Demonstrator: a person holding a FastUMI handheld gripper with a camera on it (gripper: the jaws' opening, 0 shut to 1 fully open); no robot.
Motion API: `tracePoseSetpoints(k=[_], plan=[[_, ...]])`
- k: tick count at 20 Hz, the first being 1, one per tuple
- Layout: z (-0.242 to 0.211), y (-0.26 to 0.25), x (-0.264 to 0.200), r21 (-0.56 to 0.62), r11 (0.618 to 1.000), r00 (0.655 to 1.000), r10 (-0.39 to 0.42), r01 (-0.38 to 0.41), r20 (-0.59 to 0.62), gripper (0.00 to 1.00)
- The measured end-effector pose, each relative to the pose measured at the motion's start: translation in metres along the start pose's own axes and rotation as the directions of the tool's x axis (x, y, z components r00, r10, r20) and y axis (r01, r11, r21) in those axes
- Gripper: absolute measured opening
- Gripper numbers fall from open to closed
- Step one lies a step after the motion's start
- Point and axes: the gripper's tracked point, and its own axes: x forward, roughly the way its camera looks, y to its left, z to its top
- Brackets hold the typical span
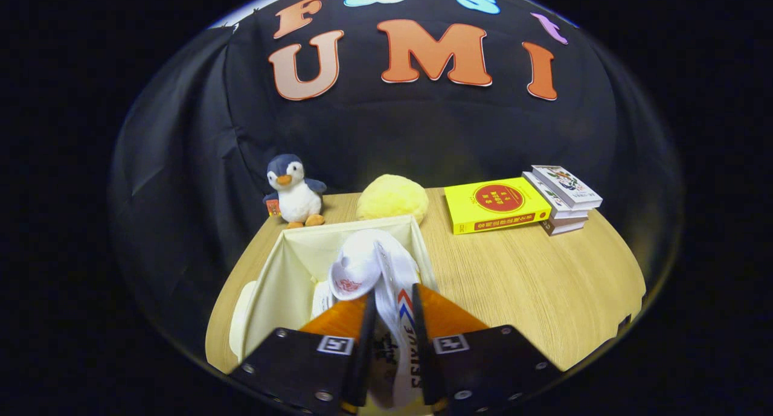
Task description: Open the storage box then place both shoes into the box .Put the left shoe in first, then the right shoe, with the right side of both shoes facing outward in a uniform manner.
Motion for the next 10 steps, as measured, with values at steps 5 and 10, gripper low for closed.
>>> tracePoseSetpoints(k=[5, 10], plan=[[0.024, -0.010, -0.023, 0.022, 0.999, 0.998, 0.033, -0.034, 0.051, 0.83], [0.061, -0.047, -0.053, 0.033, 0.999, 0.993, 0.025, -0.029, 0.114, 0.98]])
